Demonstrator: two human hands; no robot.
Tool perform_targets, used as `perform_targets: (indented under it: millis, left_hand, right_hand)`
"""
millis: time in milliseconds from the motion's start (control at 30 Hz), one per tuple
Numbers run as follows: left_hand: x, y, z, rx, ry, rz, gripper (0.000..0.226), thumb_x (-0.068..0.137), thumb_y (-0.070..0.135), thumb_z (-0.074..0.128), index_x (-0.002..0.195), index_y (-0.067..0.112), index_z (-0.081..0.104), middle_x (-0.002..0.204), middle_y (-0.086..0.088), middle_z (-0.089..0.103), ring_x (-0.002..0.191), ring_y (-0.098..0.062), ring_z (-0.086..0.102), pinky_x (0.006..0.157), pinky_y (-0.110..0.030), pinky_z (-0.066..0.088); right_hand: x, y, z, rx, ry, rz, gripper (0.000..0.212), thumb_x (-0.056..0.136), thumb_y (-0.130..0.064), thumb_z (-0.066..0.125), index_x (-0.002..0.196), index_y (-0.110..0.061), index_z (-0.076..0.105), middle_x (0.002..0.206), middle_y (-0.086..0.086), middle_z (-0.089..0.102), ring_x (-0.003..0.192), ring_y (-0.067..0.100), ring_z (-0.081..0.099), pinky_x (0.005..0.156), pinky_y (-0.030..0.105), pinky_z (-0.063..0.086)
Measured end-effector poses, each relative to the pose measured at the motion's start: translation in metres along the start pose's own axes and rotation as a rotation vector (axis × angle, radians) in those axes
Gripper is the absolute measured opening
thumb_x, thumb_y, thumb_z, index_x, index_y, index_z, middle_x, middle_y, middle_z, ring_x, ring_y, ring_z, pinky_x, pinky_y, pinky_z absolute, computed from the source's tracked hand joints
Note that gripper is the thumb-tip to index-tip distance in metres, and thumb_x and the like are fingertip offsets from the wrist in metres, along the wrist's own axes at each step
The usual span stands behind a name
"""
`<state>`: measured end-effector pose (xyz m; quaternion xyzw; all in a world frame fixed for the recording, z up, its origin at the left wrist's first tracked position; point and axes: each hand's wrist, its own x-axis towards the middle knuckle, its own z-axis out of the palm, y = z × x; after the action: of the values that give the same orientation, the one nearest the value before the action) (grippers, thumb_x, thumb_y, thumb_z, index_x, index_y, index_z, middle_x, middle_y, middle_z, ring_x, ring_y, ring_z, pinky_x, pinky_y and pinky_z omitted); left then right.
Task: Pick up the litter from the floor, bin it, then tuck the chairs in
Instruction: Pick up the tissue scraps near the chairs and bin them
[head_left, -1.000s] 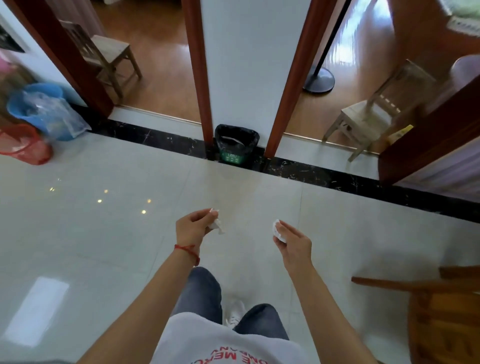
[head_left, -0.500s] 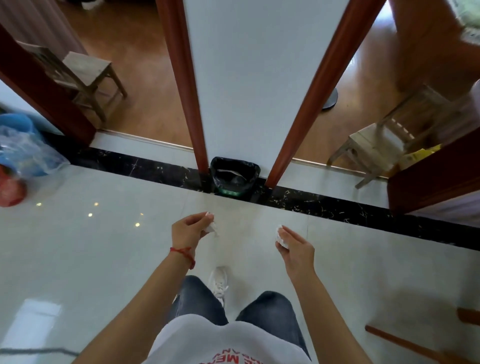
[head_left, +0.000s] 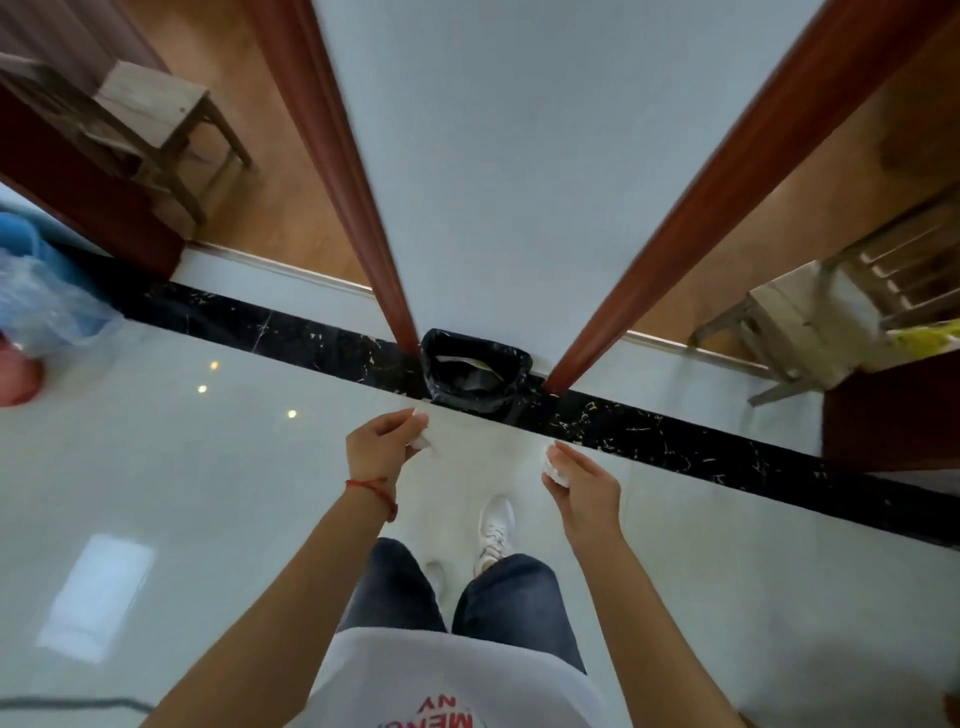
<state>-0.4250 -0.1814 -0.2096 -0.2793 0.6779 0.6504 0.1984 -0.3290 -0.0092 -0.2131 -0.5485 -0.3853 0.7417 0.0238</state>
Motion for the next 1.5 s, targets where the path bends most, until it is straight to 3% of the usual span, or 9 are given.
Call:
perform_targets:
  millis: [200,467,667,867,967,1067,1367,1500]
  left_hand:
    - [0.048,0.003,0.038,0.034,0.044,-0.027,0.021,0.079,0.008,0.067,0.098,-0.001,0.066,0.079,-0.003,0.065,0.075,-0.014,0.06,0.062,-0.015,0.055]
    - [0.126,-0.019,0.065,0.087,0.053,-0.086,0.019,0.077,0.008,0.069,0.094,0.0,0.067,0.078,-0.006,0.065,0.074,-0.016,0.06,0.064,-0.018,0.056]
    - [0.177,-0.04,0.082,0.148,0.083,-0.139,0.018,0.076,0.008,0.071,0.091,0.0,0.067,0.081,-0.011,0.065,0.079,-0.022,0.061,0.072,-0.029,0.056]
    - [0.219,-0.049,0.102,0.127,0.109,-0.198,0.018,0.075,0.011,0.072,0.09,0.003,0.067,0.076,-0.003,0.063,0.078,-0.021,0.061,0.076,-0.032,0.055]
    - [0.239,-0.054,0.11,0.075,0.13,-0.239,0.024,0.074,0.01,0.073,0.095,-0.001,0.066,0.082,-0.01,0.066,0.08,-0.024,0.064,0.077,-0.034,0.056]
    - [0.255,-0.06,0.119,0.058,0.169,-0.259,0.027,0.074,0.01,0.072,0.097,-0.002,0.066,0.093,-0.017,0.067,0.084,-0.026,0.065,0.079,-0.036,0.056]
    - [0.281,-0.062,0.13,-0.017,0.176,-0.275,0.032,0.078,0.016,0.07,0.103,-0.001,0.062,0.096,-0.015,0.064,0.085,-0.024,0.063,0.052,-0.019,0.056]
    - [0.282,-0.061,0.125,0.001,0.106,-0.3,0.03,0.083,0.022,0.065,0.105,0.002,0.06,0.092,-0.013,0.062,0.09,-0.024,0.062,0.07,-0.03,0.056]
  right_hand:
    - [0.055,-0.025,0.02,-0.068,-0.001,0.061,0.012,0.081,0.0,0.065,0.092,-0.003,0.066,0.087,0.004,0.066,0.083,0.014,0.062,0.083,0.03,0.048]
    - [0.123,-0.021,0.055,-0.111,0.008,0.07,0.017,0.081,-0.003,0.067,0.098,-0.001,0.067,0.084,0.003,0.068,0.079,0.011,0.064,0.07,0.021,0.051]
    - [0.151,-0.005,0.062,-0.021,0.044,0.124,0.012,0.081,0.0,0.065,0.092,-0.004,0.066,0.086,0.005,0.068,0.082,0.013,0.064,0.072,0.022,0.051]
    - [0.167,0.007,0.057,-0.011,0.086,0.135,0.011,0.081,0.002,0.062,0.087,-0.006,0.066,0.081,0.002,0.068,0.08,0.013,0.064,0.073,0.024,0.05]
    - [0.175,0.013,0.054,-0.023,0.103,0.135,0.011,0.081,0.002,0.063,0.086,-0.007,0.067,0.075,-0.001,0.07,0.077,0.011,0.064,0.071,0.024,0.05]
    - [0.182,0.019,0.052,-0.034,0.111,0.137,0.011,0.08,0.002,0.063,0.088,-0.006,0.067,0.081,0.003,0.069,0.08,0.013,0.064,0.069,0.025,0.048]
    - [0.198,0.025,0.056,-0.037,0.123,0.135,0.011,0.08,0.0,0.064,0.089,-0.006,0.067,0.081,0.003,0.069,0.08,0.012,0.064,0.069,0.024,0.048]
    - [0.202,0.024,0.063,-0.054,0.117,0.134,0.011,0.08,0.0,0.064,0.084,-0.009,0.067,0.076,-0.001,0.071,0.08,0.012,0.064,0.07,0.024,0.049]
